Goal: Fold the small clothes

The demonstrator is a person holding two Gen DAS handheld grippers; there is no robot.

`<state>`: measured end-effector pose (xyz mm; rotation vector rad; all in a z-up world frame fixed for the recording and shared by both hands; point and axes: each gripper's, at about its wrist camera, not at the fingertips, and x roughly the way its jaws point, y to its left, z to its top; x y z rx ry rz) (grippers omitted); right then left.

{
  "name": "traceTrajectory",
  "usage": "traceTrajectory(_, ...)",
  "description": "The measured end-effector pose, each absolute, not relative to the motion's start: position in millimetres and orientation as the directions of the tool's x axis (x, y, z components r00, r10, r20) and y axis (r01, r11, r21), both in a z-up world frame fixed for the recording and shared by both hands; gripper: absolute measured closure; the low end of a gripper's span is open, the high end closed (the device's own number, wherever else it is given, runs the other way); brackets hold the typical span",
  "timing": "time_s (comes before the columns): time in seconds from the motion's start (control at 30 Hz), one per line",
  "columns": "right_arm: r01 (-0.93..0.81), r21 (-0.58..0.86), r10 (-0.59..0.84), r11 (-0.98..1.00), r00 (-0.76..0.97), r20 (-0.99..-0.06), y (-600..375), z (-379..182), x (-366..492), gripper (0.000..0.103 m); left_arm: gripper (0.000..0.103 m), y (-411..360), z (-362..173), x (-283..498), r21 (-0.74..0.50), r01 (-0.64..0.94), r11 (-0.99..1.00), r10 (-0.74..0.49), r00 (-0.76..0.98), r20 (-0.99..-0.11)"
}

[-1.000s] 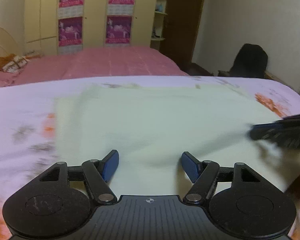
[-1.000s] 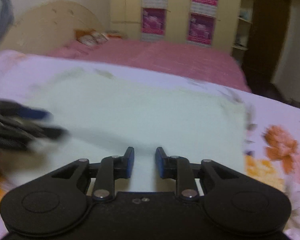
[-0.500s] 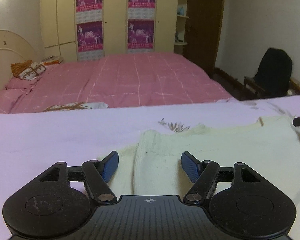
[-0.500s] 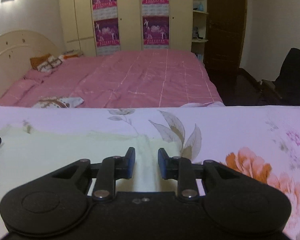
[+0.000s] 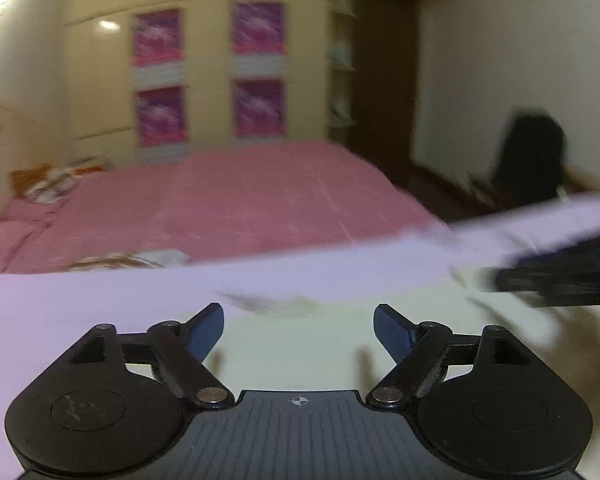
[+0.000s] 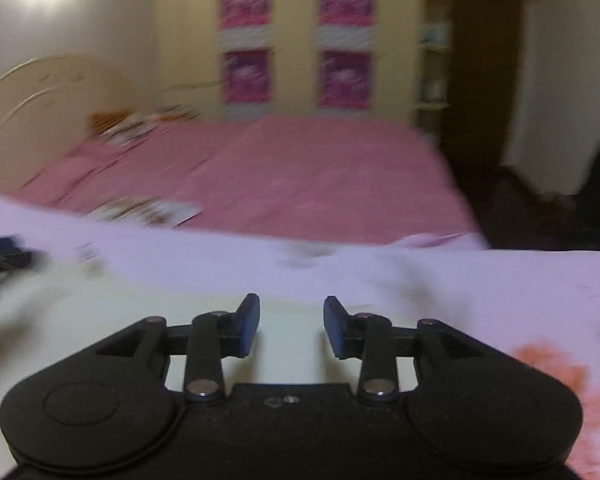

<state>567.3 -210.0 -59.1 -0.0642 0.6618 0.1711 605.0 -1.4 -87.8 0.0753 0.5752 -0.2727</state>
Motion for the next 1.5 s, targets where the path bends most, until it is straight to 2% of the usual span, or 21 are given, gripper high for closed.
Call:
traceTrajectory(0.07,-0.214,0.009,0.168,0.977,0.742,-0.649,-189,-68,569,0.067,0.022,-16,-96,606,-0.009,0.284,0.959,-0.235,0.774,-0.589)
traceTrajectory(0.2,-0.248,-0.052,0.151,0.967,0.729,-0.667,-181,-84,558,0.065,0.022,-5,-105,602,-0.013,0.259,0.966,-0.215,0.772,-0.598)
traceTrajectory(0.37,-0.091,-0.057,0.032,0.994,0.754,-0.657,-242,-80,551,0.064,0.018,34,-106,602,-0.010,0.191,0.982,-0.158,0.784,-0.601)
traceTrajectory(0.5,-0.032,-0.035,0.000,0.999,0.745,-0.667,-269,-79,544,0.061,0.018,41,-106,609,0.001,0.180,0.984,-0.142,0.782,-0.607)
traceTrajectory(0.7,-0.094,0.020,0.086,0.995,0.788,-0.610,-243,-56,515,0.061,0.018,13,-89,584,-0.021,0.218,0.976,-0.189,0.791,-0.582)
traceTrajectory(0.8,-0.180,0.039,0.164,0.983,0.760,-0.629,-213,-58,513,0.062,0.018,-1,-91,567,-0.046,0.236,0.971,-0.216,0.771,-0.599)
traceTrajectory(0.93,-0.269,-0.002,0.201,0.963,0.722,-0.662,-181,-72,497,0.062,0.018,-13,-103,546,-0.005,0.258,0.966,-0.207,0.762,-0.614)
traceTrajectory(1.03,-0.305,-0.074,0.179,0.950,0.721,-0.669,-178,-76,484,0.062,0.018,9,-102,533,0.002,0.233,0.972,-0.183,0.768,-0.614)
traceTrajectory(1.13,-0.221,-0.095,0.102,0.971,0.736,-0.669,-212,-69,475,0.061,0.018,40,-105,518,0.038,0.197,0.980,-0.133,0.779,-0.613)
traceTrajectory(1.3,-0.091,-0.049,0.033,0.995,0.727,-0.686,-263,-63,458,0.060,0.018,56,-98,500,0.003,0.109,0.994,-0.083,0.778,-0.622)
traceTrajectory(1.43,-0.141,0.012,0.116,0.990,0.762,-0.637,-237,-47,430,0.059,0.018,19,-84,471,-0.048,0.161,0.986,-0.159,0.799,-0.579)
traceTrajectory(1.5,-0.210,0.028,0.178,0.977,0.744,-0.644,-213,-50,417,0.062,0.018,1,-85,458,-0.056,0.202,0.978,-0.196,0.786,-0.586)
